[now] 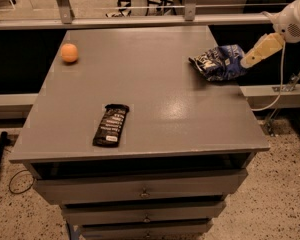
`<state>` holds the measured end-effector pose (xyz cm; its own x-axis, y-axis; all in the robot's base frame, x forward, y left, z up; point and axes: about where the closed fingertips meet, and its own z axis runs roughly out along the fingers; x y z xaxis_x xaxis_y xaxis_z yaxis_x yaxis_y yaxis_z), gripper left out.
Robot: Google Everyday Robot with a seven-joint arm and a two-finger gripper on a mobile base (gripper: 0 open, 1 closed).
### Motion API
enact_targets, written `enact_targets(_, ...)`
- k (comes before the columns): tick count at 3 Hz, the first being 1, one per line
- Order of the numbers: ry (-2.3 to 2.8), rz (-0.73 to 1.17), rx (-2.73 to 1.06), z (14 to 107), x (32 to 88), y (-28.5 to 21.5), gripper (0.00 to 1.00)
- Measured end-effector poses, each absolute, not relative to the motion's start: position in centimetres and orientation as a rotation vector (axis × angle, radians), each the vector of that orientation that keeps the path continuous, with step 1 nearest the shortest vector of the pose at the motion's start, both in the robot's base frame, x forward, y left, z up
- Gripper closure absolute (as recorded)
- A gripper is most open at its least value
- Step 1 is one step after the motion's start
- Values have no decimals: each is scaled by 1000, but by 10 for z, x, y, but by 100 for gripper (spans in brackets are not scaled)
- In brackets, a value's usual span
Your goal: Pick blue chip bag
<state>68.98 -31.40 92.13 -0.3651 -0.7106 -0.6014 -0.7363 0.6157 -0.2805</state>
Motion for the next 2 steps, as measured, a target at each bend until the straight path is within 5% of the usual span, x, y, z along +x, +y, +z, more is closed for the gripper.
enact_targets(1,2149,115,-1081,899,700,-313,0)
enact_targets(2,2151,174,-1049,882,706,-308,16)
